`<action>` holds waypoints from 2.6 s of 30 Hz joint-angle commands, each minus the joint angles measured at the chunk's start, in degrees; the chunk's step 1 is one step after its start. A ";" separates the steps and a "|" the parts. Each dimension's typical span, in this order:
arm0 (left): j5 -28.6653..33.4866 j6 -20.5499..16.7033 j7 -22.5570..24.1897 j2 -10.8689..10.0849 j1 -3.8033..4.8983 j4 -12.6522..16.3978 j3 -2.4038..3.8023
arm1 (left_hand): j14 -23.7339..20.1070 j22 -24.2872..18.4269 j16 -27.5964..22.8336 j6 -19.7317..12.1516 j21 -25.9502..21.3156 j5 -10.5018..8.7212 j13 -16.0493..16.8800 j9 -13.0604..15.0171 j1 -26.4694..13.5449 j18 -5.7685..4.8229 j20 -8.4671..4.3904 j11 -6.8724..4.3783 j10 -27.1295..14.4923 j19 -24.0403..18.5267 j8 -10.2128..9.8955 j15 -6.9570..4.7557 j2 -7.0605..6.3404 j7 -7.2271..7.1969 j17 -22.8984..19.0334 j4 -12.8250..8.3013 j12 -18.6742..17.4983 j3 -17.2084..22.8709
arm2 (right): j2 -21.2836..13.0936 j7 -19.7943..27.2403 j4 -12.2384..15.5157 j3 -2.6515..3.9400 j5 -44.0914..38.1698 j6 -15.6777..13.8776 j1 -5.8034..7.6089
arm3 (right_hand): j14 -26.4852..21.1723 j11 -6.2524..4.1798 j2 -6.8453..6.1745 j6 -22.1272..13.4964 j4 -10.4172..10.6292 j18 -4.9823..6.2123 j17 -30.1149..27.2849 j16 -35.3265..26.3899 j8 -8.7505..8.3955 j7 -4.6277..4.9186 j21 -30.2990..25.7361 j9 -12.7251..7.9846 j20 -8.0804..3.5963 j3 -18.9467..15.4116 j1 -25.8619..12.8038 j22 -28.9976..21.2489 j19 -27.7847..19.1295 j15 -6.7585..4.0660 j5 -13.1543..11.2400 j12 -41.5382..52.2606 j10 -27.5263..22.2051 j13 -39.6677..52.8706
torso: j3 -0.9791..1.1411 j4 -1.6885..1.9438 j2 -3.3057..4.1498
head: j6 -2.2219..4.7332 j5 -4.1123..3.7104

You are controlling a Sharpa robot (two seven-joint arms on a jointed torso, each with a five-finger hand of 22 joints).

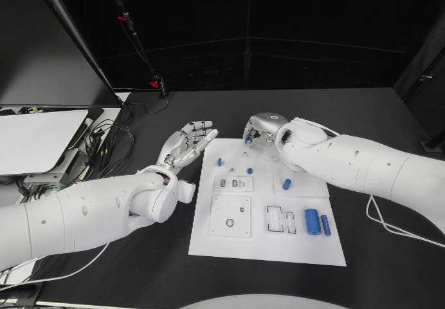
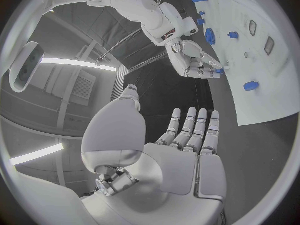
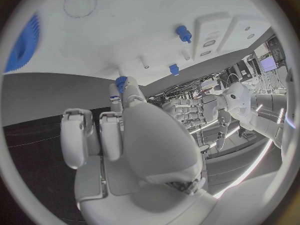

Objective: Assemble the parts on the task board

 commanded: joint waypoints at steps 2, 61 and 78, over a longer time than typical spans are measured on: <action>-0.36 0.41 17.52 0.03 0.08 0.02 0.04 | 0.02 0.05 0.21 0.29 0.36 0.13 -0.09 -0.09 0.09 0.94 0.02 0.25 -0.31 -0.24 0.26 0.24 0.55 9.48 -0.07 -0.04 0.25 0.42 | 0.08 -0.50 0.00 -0.07 -0.33 1.61 -0.13 | 4.47 0.34 -0.41 -0.07 0.33 -0.62 6.31 -0.22 -0.36 0.35 0.04 0.04 0.25 0.03 -0.03 8.70 1.87 0.33 0.15 -0.25 0.05 -0.02 | -0.01 0.02 -0.02 | -0.07 0.02; -0.36 0.32 16.47 0.18 0.08 -0.83 0.00 | -0.04 0.15 0.45 0.20 0.57 0.21 -0.14 -0.63 0.53 0.95 0.12 0.25 -0.51 -0.45 0.51 0.32 1.92 9.48 -0.08 -0.11 0.56 1.27 | -0.92 -0.03 1.41 -0.09 3.10 -6.11 -0.25 | 2.30 3.26 -6.63 -13.51 1.10 0.93 -4.06 -3.12 -6.18 -0.85 -3.23 0.25 2.53 -1.15 -12.66 2.18 -2.20 2.51 0.09 -0.95 -11.76 0.36 | -0.04 0.03 -0.10 | -0.61 -0.40; -0.35 0.52 16.44 0.33 0.08 -1.22 -0.09 | -0.05 0.21 0.49 0.18 0.64 0.24 -0.15 -0.74 0.64 0.95 0.15 0.25 -0.53 -0.44 0.55 0.36 2.21 9.48 -0.08 -0.13 0.63 1.43 | -20.87 10.81 20.28 -0.05 35.89 -8.57 1.92 | -4.40 -1.80 -7.09 -19.99 0.84 4.50 -17.84 -9.40 -4.71 -0.84 -15.03 0.45 -0.79 -2.42 -17.47 -14.74 -16.43 -1.43 -0.23 20.66 -2.48 13.31 | -0.55 -0.24 -0.54 | -0.07 -2.86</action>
